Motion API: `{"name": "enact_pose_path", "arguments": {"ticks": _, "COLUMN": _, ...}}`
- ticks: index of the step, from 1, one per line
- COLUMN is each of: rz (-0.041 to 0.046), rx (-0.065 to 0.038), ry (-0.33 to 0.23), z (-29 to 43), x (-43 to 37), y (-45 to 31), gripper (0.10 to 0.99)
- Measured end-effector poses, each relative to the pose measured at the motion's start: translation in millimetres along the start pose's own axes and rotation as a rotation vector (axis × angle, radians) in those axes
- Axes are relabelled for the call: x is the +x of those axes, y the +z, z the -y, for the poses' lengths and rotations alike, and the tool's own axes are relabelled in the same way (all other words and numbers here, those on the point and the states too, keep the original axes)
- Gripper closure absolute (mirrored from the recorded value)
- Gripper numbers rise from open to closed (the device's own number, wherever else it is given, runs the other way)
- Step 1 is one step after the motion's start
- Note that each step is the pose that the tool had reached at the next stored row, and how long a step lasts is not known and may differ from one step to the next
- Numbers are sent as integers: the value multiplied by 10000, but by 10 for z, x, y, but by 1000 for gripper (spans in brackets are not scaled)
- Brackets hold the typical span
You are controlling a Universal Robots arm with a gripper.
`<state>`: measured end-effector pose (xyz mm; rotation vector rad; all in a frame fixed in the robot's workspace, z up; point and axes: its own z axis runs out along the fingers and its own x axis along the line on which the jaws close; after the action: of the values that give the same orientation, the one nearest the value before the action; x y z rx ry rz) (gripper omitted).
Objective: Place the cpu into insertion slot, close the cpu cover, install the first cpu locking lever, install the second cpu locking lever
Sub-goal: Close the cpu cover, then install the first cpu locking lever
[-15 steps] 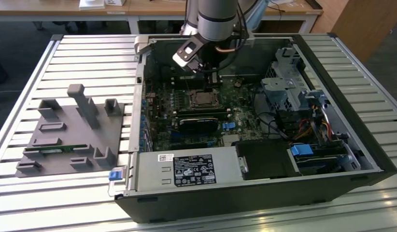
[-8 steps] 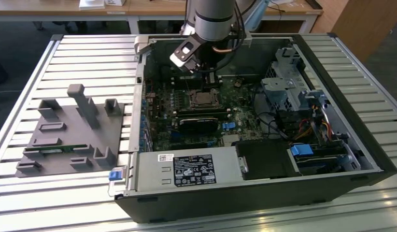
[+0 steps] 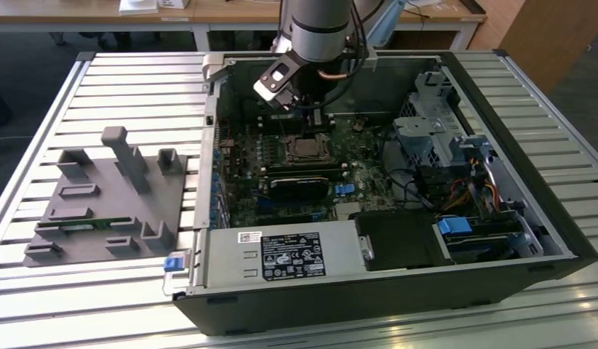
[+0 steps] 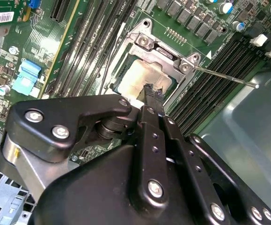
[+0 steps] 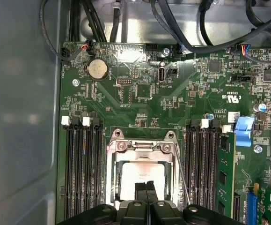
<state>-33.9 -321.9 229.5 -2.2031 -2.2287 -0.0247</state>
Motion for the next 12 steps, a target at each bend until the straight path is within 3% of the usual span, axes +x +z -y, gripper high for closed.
{"name": "enact_pose_path", "arguments": {"ticks": 12, "rz": 0, "rx": 0, "ry": -1, "z": 32, "x": 0, "y": 0, "gripper": 980}}
